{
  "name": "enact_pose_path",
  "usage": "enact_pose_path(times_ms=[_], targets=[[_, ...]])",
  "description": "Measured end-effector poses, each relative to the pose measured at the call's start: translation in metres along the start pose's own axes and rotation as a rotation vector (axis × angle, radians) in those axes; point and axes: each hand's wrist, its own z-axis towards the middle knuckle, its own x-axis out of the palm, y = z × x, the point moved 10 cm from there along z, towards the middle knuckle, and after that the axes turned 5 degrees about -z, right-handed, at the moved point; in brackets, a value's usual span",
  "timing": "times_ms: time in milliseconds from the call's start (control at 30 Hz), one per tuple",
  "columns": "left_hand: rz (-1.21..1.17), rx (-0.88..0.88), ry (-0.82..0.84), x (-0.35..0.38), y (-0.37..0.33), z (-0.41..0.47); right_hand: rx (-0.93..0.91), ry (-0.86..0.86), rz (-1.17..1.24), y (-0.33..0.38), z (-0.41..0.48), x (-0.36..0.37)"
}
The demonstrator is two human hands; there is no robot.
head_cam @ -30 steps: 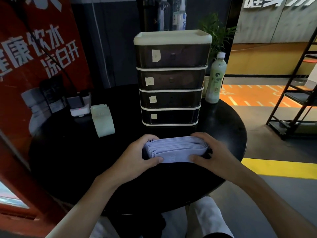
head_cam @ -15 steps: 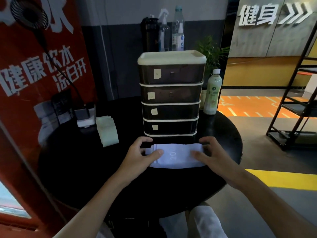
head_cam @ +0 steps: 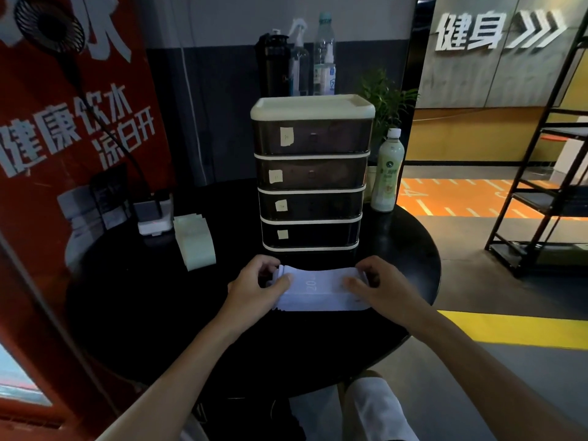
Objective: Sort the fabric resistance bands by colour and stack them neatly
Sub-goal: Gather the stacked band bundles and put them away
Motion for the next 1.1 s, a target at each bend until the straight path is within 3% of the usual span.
enact_pose_path(times_ms=[333,600,700,833,1100], targets=[[0.005,0.092,0.037,-0.001,-0.028,0.011,-0.002,0.005,0.144,0.002,0.016,-0.011],[0.055,0.148,-0.187,-0.045,-0.066,0.06,0.031,-0.102,0.19,0.005,0.066,-0.036],[0.056,0.106,-0.212,-0.05,-0.068,0.08,0.037,-0.174,0.335,0.013,0.082,-0.048],[-0.066,0.057,-0.129,-0.037,-0.068,0.096,0.017,-0.146,0.496,0.023,0.095,-0.046],[-0.093,0.109,-0.044,-0.023,-0.068,0.095,-0.024,-0.095,0.554,0.028,0.097,-0.035]])
